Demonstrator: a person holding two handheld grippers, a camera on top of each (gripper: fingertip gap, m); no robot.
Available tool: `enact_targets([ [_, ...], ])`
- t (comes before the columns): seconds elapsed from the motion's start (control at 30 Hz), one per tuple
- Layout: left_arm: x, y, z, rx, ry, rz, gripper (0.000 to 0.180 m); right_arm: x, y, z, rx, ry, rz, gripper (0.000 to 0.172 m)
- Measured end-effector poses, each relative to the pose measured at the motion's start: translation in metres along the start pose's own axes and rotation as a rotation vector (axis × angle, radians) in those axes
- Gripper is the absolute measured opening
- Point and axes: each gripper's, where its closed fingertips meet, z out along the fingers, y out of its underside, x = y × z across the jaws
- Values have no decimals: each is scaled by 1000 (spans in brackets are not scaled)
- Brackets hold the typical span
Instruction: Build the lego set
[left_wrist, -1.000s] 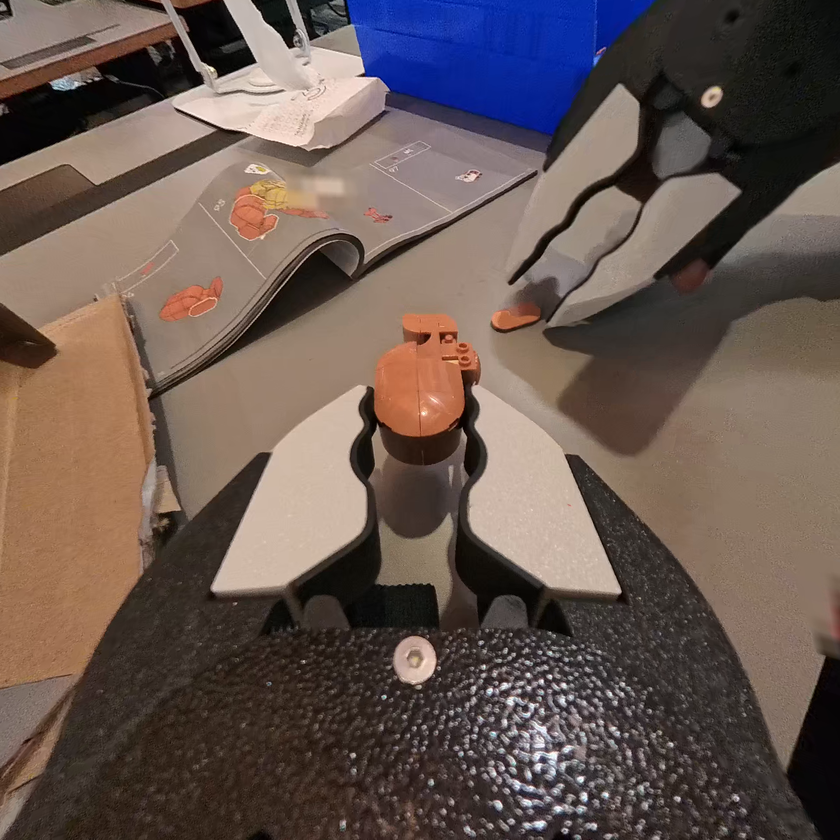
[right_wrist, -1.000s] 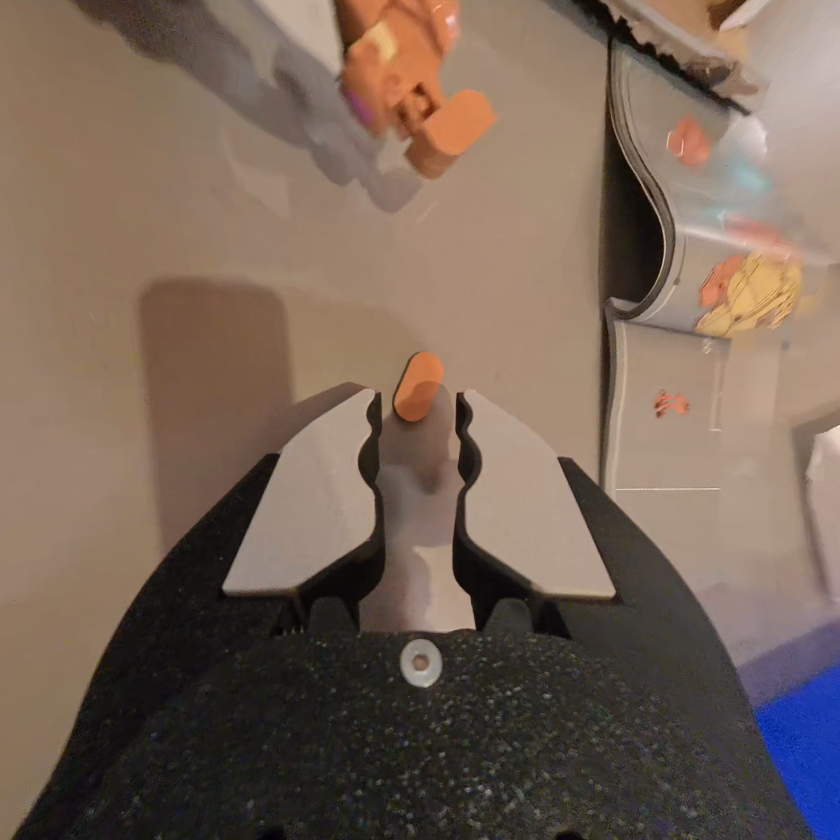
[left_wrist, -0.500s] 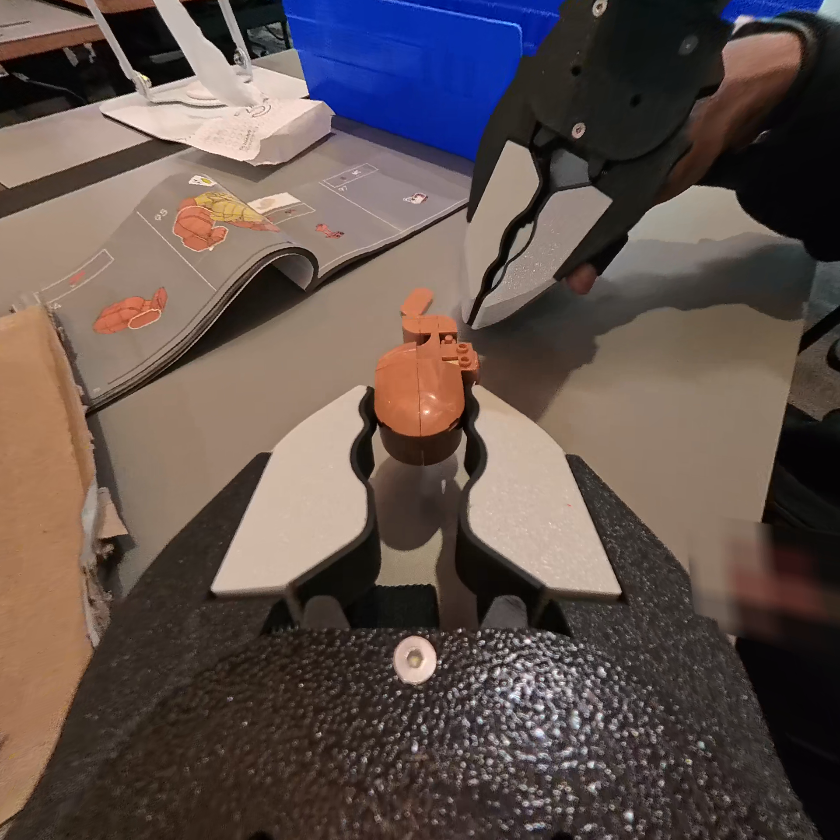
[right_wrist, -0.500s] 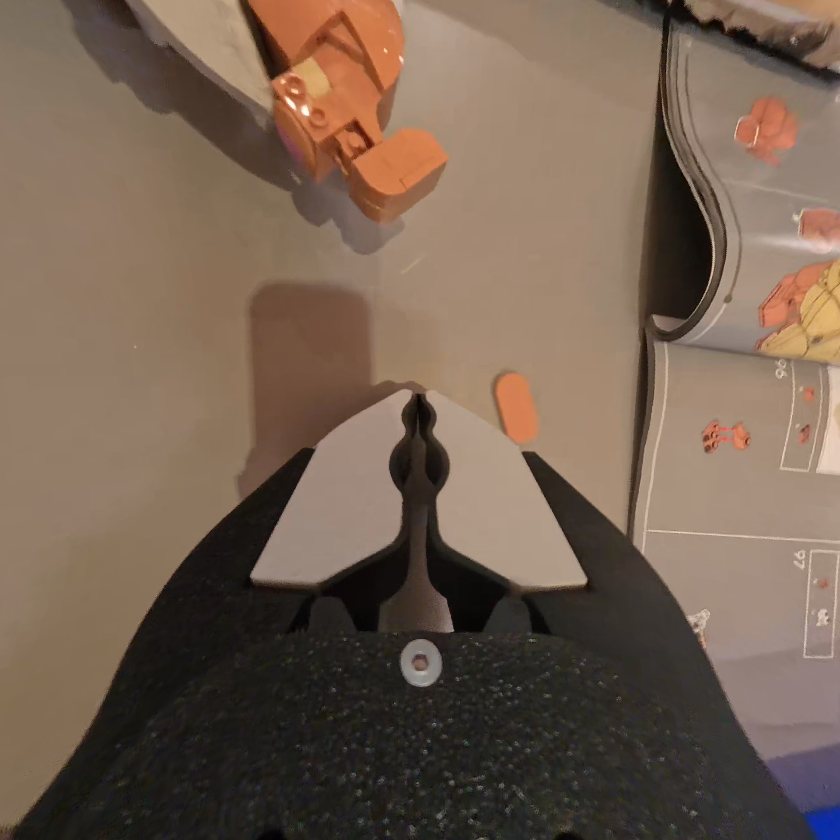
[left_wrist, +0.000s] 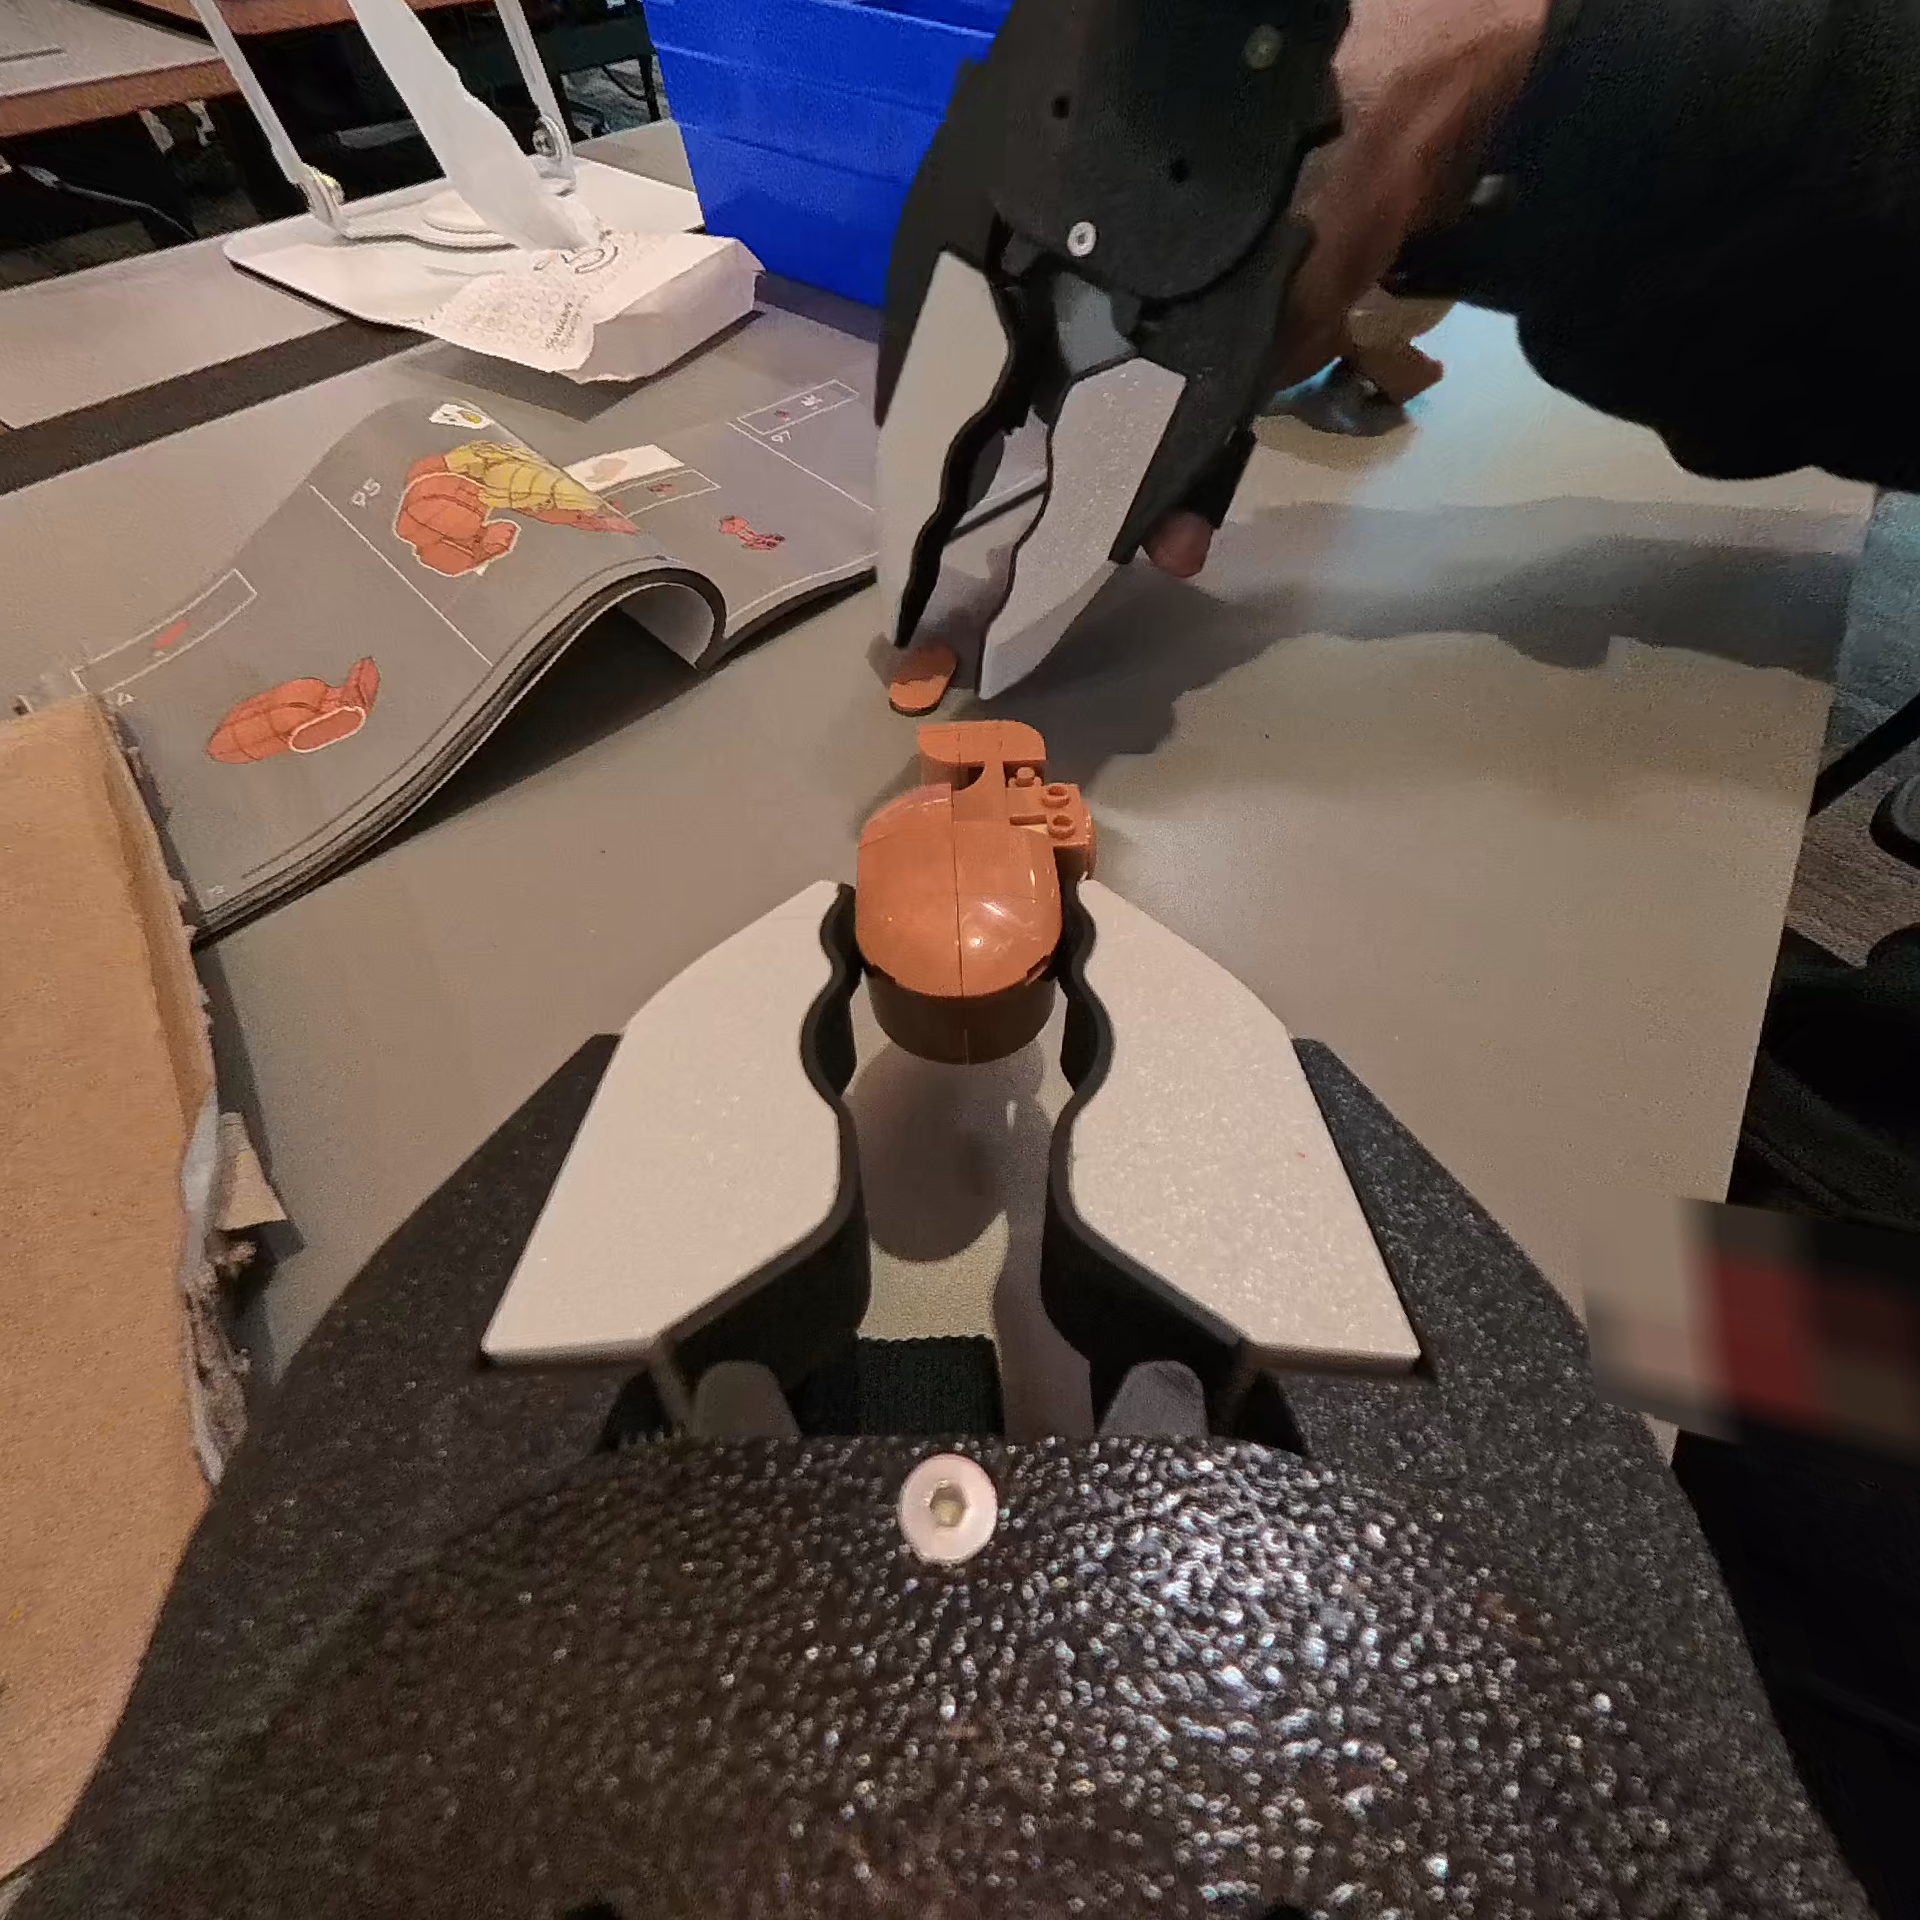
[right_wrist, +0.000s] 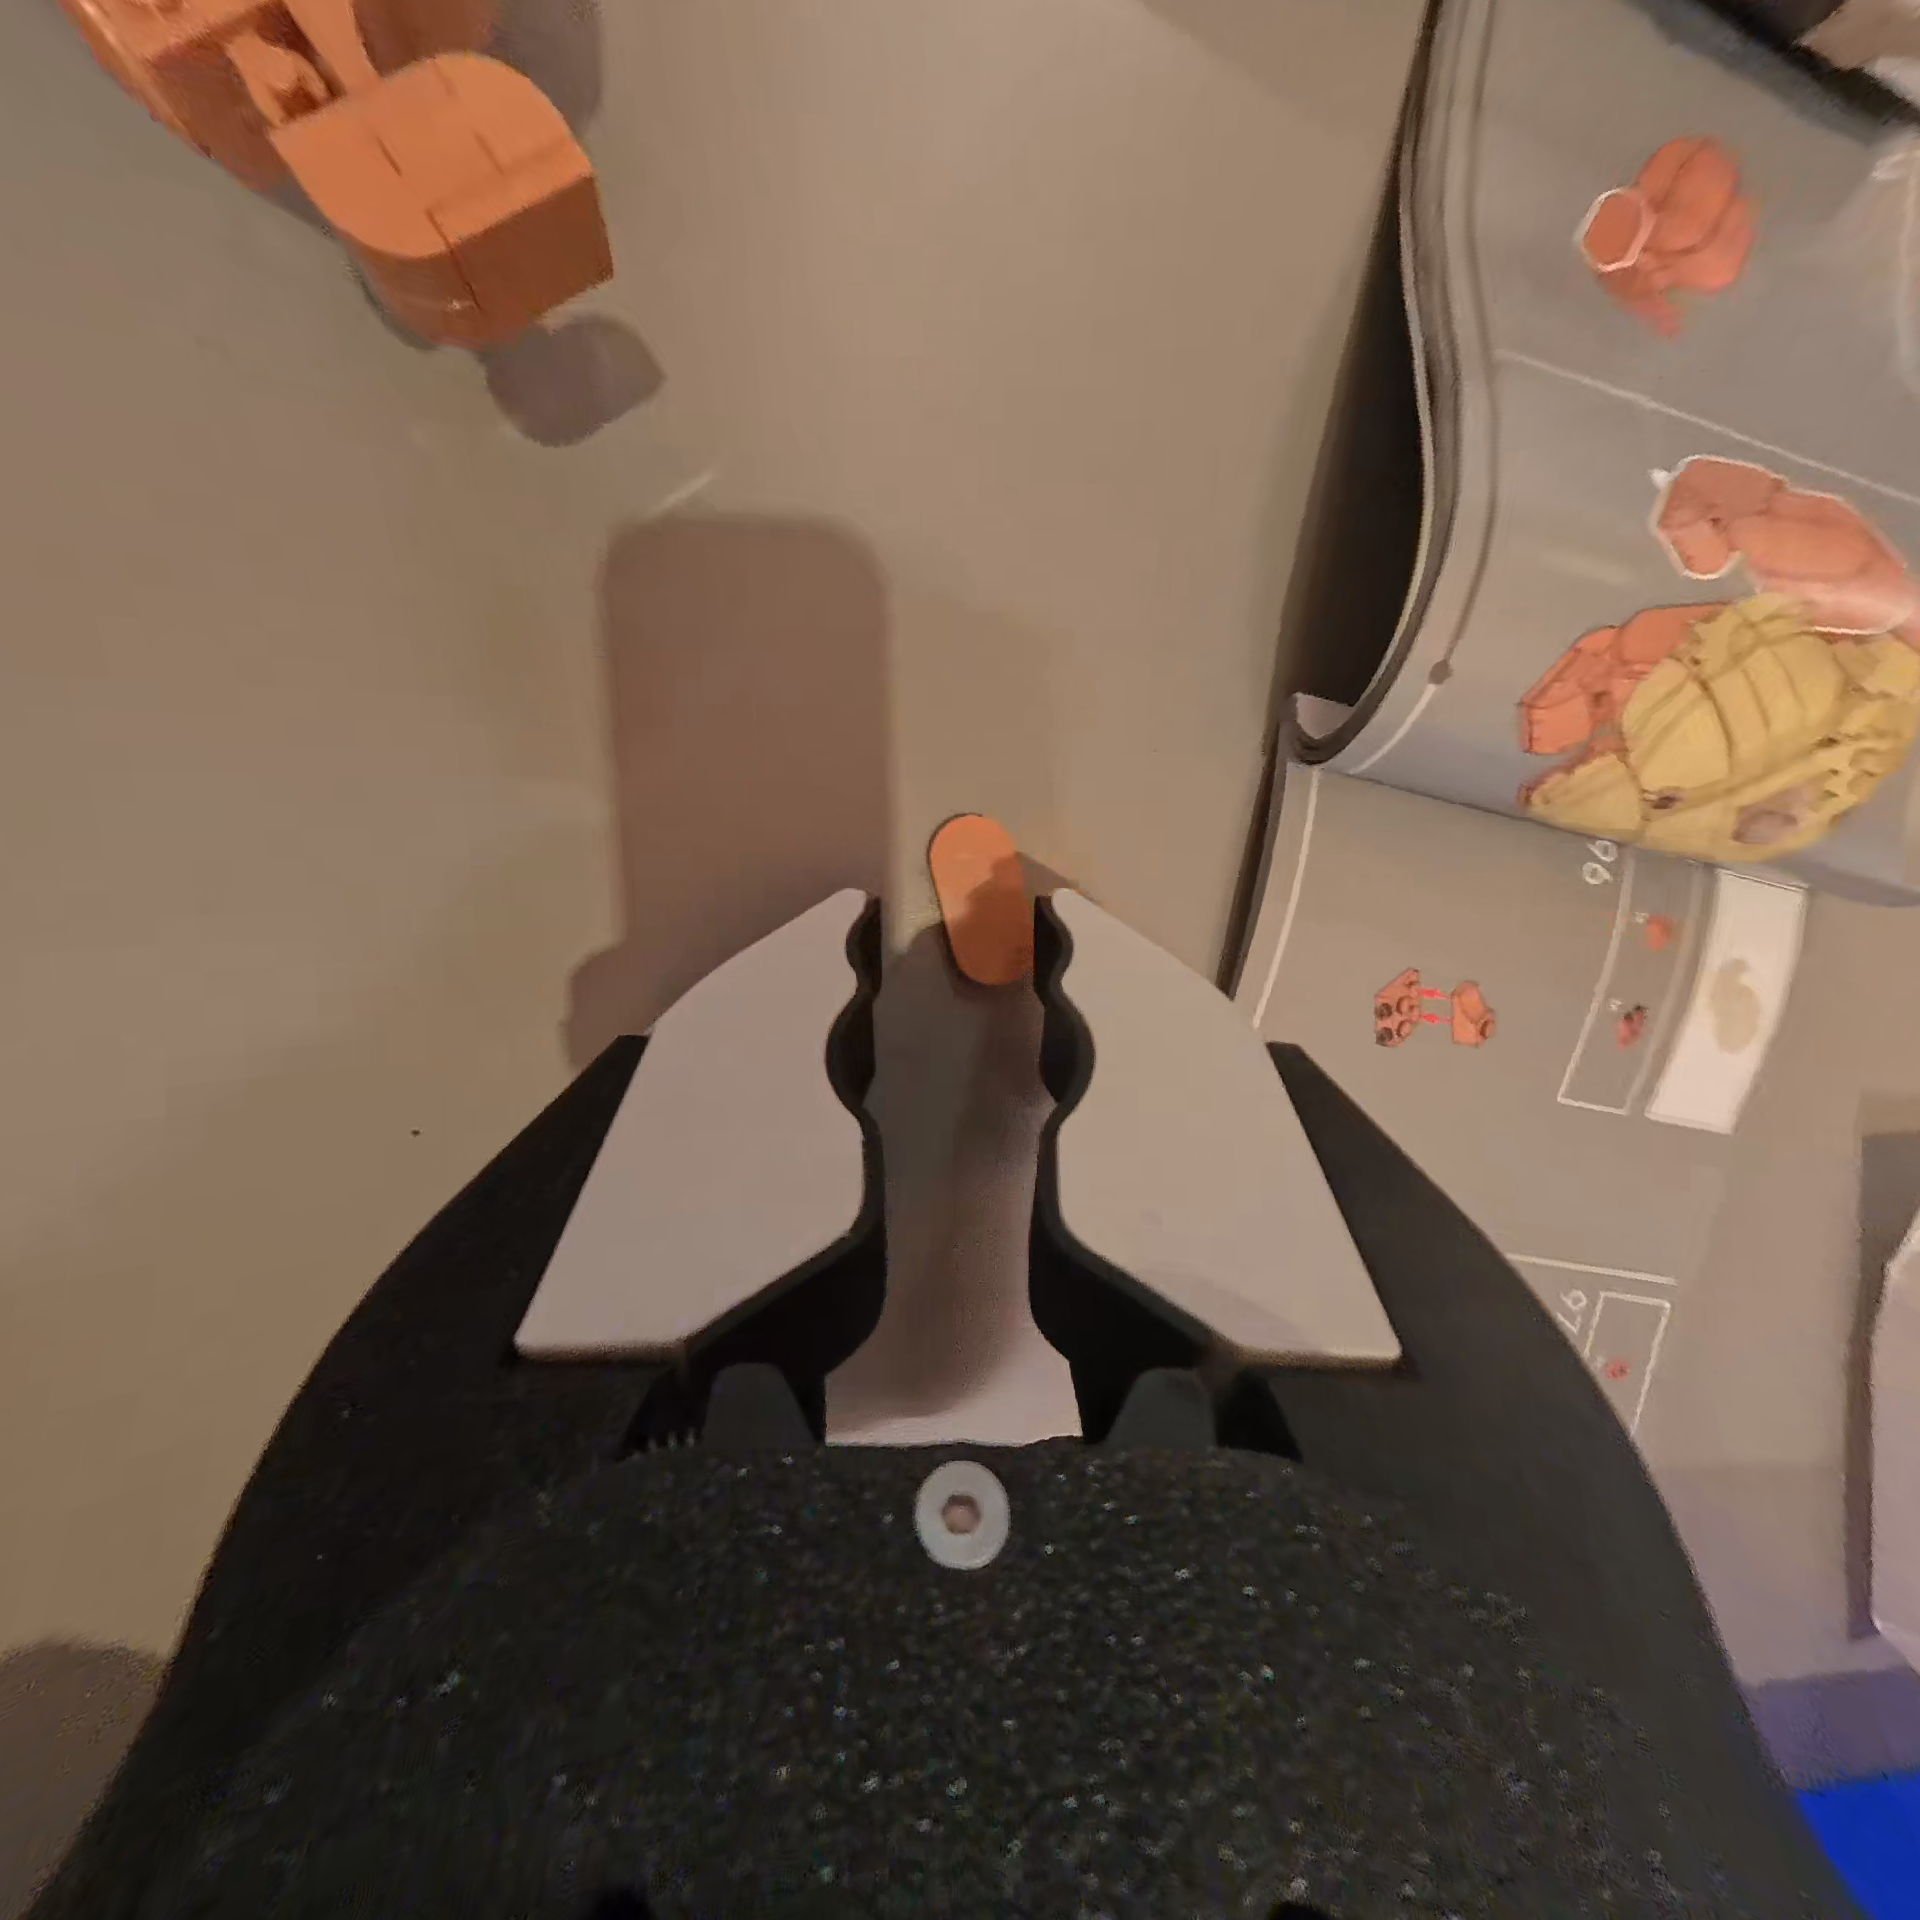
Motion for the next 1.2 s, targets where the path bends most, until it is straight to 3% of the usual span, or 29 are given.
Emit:
enact_targets([
  [0.1, 0, 0, 0, -2, 4, -3, 36, 1, 1, 4, -33, -77, -2, 29],
  [0.2, 1, 1, 1, -6, 16, -5, 36, 0, 1, 6, -46, -152, 30, 17],
  [0.5, 1, -4, -4, 32, 36, -35, 36, -3, -3, 2, 8, -108, 26, 15],
  [0.73, 0, -4, -3, 31, 30, -35, 36, -37, -80, -58, 216, -76, -115, 16],
  [0.9, 1, -5, -4, 39, 33, -24, 36, -69, -103, -52, 145, -140, -250, 16],
  [1.2, 4, -9, -7, 74, 59, -25, 36, -68, -109, -41, 27, -170, -284, 16],
])
